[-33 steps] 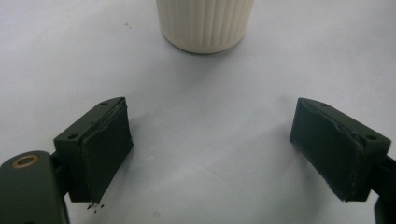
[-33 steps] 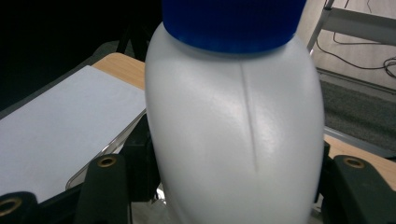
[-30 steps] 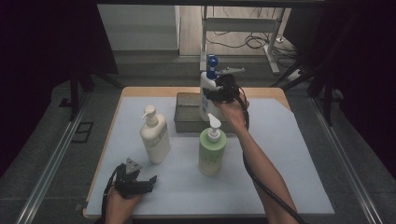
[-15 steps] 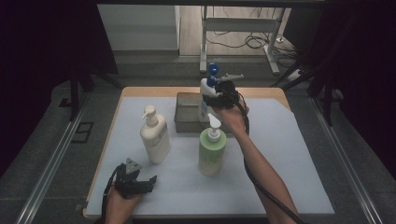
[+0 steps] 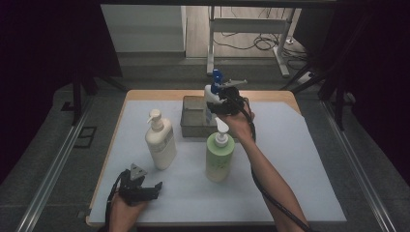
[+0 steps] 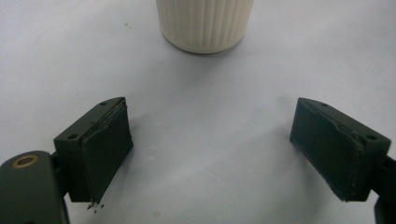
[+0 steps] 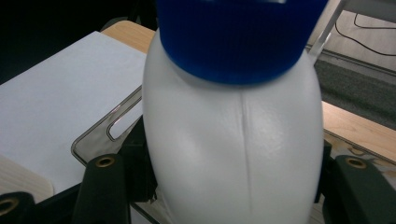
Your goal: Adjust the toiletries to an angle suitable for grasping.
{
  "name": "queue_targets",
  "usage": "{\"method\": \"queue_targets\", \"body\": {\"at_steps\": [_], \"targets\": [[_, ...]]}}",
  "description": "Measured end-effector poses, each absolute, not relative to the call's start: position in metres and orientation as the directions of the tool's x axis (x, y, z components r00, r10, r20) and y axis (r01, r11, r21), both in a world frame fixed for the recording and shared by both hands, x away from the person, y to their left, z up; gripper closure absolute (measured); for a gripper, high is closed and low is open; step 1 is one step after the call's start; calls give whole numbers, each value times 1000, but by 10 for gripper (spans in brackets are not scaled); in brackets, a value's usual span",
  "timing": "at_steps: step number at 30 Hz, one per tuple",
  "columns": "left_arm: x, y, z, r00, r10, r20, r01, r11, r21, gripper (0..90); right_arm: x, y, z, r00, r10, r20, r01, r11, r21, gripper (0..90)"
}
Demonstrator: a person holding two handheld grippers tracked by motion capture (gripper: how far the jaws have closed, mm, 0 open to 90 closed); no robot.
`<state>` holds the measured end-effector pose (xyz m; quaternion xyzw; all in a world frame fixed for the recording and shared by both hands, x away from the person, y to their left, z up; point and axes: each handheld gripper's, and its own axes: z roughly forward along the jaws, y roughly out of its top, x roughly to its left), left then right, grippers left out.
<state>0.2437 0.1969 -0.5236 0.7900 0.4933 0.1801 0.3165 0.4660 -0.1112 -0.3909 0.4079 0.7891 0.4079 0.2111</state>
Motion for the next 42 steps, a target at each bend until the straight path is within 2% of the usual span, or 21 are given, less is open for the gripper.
{"method": "queue_targets", "body": {"at_steps": [17, 36, 42], "targets": [[244, 197, -524, 448, 894, -28, 665, -312, 679, 121, 459, -126, -397, -636, 772, 9, 447, 359, 819, 366], [244, 197, -524, 447, 894, -28, 664, -311, 680, 121, 438, -166, -405, -656, 747, 105, 488, 314, 815, 460], [244, 197, -524, 447, 894, -28, 665, -311, 679, 121, 439, -179, -411, -621, 776, 107, 517, 302, 801, 547]]}}
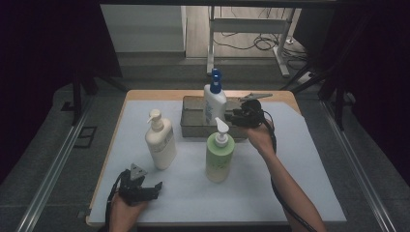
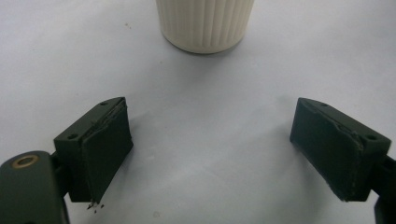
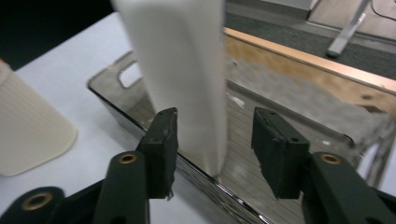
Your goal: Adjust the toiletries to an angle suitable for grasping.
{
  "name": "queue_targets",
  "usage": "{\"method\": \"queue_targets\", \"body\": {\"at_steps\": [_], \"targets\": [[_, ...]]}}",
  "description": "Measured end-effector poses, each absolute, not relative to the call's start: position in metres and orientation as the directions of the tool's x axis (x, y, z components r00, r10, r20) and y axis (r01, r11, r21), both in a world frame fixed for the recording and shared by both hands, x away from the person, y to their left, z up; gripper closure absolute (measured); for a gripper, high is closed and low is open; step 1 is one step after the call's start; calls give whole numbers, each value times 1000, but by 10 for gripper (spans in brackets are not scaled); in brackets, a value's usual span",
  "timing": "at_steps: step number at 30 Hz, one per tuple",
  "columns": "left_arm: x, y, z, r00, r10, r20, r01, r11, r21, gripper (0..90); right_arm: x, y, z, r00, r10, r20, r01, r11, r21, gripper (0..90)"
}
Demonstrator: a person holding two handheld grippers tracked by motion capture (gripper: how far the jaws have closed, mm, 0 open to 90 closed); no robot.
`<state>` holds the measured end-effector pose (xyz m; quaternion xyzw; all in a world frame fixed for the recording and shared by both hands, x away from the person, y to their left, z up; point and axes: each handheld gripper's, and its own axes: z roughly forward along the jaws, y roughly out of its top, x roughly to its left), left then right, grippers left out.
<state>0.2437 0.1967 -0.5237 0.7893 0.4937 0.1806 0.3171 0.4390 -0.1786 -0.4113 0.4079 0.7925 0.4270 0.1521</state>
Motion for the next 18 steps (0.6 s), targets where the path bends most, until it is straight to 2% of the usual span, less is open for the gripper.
{"method": "queue_targets", "body": {"at_steps": [4, 8, 15, 18], "targets": [[244, 197, -524, 447, 894, -29, 665, -311, 679, 121, 445, -184, -418, -602, 791, 108, 530, 295, 795, 653], [244, 197, -524, 447, 894, -29, 665, -310, 679, 121, 452, -183, -426, -575, 810, 116, 555, 282, 783, 722], [244, 197, -524, 447, 894, -28, 665, -312, 679, 121, 465, -169, -441, -550, 831, 79, 577, 310, 756, 888], [244, 197, -524, 447, 894, -28, 665, -311, 679, 121, 470, -164, -445, -544, 835, 78, 585, 311, 749, 896]]}}
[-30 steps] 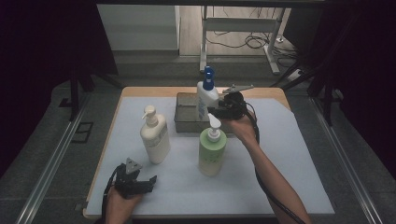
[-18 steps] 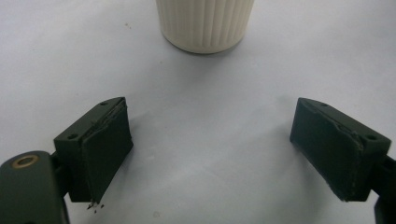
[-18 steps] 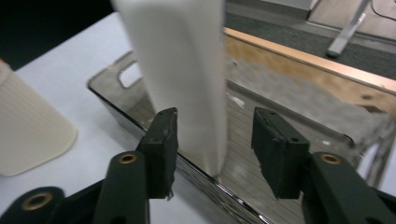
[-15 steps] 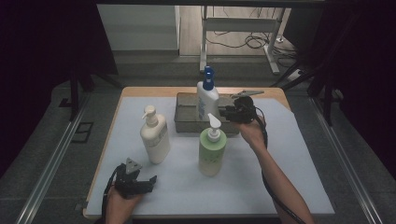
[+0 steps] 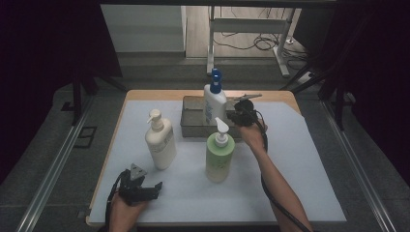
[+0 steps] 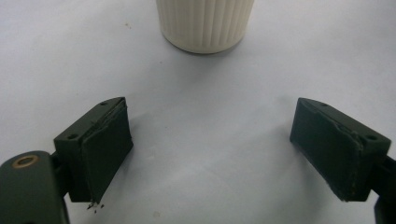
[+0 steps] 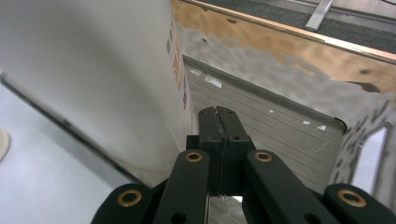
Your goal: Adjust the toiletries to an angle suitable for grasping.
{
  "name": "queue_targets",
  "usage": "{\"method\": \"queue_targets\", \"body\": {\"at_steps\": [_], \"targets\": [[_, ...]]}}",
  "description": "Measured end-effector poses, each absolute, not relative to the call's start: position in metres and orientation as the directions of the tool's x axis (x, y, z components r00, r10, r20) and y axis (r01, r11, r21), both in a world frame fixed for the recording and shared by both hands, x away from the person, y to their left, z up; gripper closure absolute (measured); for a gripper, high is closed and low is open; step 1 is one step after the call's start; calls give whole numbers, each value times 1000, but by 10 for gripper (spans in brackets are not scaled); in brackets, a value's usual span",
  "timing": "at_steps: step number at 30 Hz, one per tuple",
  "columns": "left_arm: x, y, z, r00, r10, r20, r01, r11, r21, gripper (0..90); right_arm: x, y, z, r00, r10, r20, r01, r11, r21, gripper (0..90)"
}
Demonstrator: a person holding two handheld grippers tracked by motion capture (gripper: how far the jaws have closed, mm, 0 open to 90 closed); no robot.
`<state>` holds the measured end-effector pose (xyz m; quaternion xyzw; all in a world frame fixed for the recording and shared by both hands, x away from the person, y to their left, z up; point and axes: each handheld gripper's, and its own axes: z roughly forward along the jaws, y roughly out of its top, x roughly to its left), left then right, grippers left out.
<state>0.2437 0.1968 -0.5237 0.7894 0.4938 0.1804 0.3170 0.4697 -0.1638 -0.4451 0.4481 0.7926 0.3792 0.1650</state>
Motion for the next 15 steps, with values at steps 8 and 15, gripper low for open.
{"method": "queue_targets", "body": {"at_steps": [8, 15], "targets": [[244, 197, -524, 447, 894, -28, 665, -311, 679, 121, 482, -153, -453, -540, 836, 96, 612, 312, 727, 896], [244, 197, -524, 447, 894, -28, 665, -311, 679, 121, 486, -153, -456, -538, 834, 120, 630, 304, 715, 897]]}}
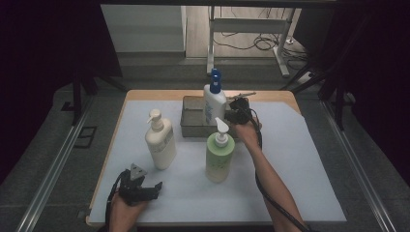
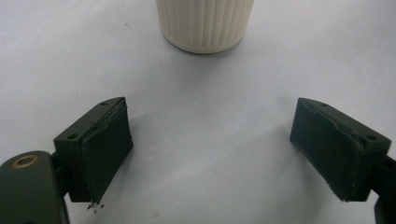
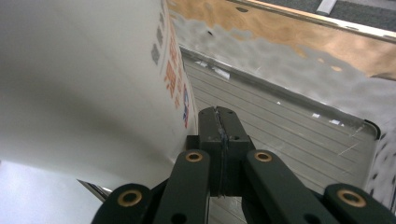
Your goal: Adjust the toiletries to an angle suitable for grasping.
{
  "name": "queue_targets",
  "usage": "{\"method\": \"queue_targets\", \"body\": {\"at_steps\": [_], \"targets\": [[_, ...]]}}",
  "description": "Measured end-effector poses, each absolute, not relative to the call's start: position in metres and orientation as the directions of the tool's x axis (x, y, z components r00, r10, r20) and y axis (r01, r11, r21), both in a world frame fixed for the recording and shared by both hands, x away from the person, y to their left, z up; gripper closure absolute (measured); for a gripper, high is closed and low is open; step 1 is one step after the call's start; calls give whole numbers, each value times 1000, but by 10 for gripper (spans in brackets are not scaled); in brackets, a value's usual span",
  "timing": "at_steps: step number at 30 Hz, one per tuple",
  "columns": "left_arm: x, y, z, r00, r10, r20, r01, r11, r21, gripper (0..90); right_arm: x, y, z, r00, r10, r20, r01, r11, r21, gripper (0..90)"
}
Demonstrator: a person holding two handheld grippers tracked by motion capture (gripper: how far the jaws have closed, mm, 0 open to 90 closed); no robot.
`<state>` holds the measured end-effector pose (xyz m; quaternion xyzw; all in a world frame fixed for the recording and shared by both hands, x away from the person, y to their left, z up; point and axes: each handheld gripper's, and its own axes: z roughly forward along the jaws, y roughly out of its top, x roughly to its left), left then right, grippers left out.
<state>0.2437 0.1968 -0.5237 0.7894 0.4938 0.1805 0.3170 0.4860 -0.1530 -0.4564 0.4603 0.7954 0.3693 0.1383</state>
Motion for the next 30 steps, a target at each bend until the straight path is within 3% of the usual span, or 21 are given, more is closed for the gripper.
{"method": "queue_targets", "body": {"at_steps": [30], "targets": [[244, 197, -524, 448, 894, -29, 665, -311, 679, 121, 490, -119, -461, -589, 790, 169, 634, 323, 702, 890]]}}
